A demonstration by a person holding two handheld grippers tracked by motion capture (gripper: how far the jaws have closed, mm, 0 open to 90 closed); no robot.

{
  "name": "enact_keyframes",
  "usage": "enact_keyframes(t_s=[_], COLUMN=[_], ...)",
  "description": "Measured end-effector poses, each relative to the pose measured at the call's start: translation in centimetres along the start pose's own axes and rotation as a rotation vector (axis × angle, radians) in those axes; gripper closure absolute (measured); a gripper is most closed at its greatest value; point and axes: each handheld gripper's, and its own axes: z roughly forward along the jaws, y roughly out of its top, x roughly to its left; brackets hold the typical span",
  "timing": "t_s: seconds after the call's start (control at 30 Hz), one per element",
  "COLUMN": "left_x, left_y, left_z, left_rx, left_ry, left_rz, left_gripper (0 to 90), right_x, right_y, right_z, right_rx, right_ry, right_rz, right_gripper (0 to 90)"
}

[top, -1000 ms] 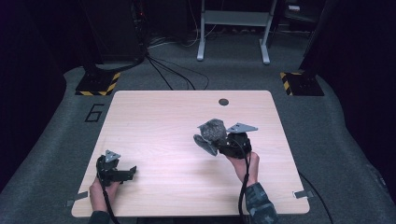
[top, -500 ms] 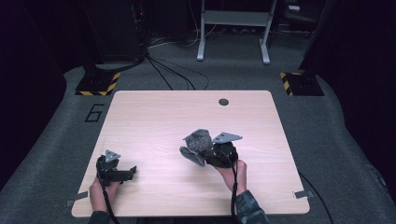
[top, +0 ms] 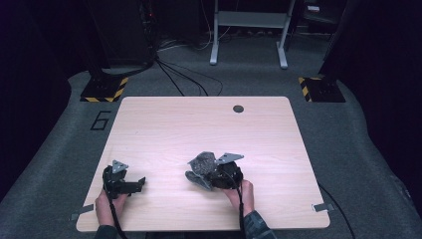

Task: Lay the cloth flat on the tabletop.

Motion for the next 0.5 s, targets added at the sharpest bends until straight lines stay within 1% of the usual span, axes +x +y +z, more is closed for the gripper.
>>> enact_keyframes(t_s=[0.07, 0.13, 0.17, 0.2, 0.27, 0.3, 0.37, 0.4, 0.43, 0.5], left_x=[0.0, 0.0, 0.0, 0.0, 0.0, 0.0, 0.0, 0.0, 0.0, 0.0], left_y=[0.0, 0.0, 0.0, 0.0, 0.0, 0.0, 0.0, 0.0, 0.0, 0.0], left_z=[0.0, 0.0, 0.0, 0.0, 0.0, 0.0, 0.0, 0.0, 0.0, 0.0], left_rx=[0.0, 0.0, -0.001, 0.0, 0.0, 0.0, -0.002, -0.001, -0.002, -0.002], left_ry=[0.0, 0.0, 0.0, -0.001, -0.001, -0.001, -0.001, -0.002, -0.002, -0.002], left_rz=[0.0, 0.0, -0.001, 0.0, 0.0, -0.001, 0.001, 0.002, 0.002, 0.002], left_gripper=[0.3, 0.3, 0.3, 0.3, 0.3, 0.3, 0.2, 0.2, 0.2, 0.2], right_x=[0.0, 0.0, 0.0, -0.1, -0.2, -0.1, -0.2, -0.2, -0.1, -0.3], right_y=[-0.3, -0.6, -0.8, -0.9, -1.1, -1.2, -1.2, -1.2, -1.1, -1.0], right_z=[0.5, 0.9, 1.1, 1.2, 1.3, 1.1, 0.7, 0.3, -0.2, -0.9], right_rx=[0.011, 0.027, 0.042, 0.043, 0.042, 0.043, 0.031, 0.029, 0.022, 0.008], right_ry=[-0.013, -0.026, -0.032, -0.042, -0.04, -0.042, -0.043, -0.044, -0.047, -0.047], right_rz=[-0.009, -0.011, 0.012, 0.007, 0.011, 0.029, 0.017, 0.014, 0.022, 0.01], right_gripper=[53.9, 50.3, 46.3, 41.1, 32.8, 27.9, 23.7, 22.3, 21.9, 20.4])
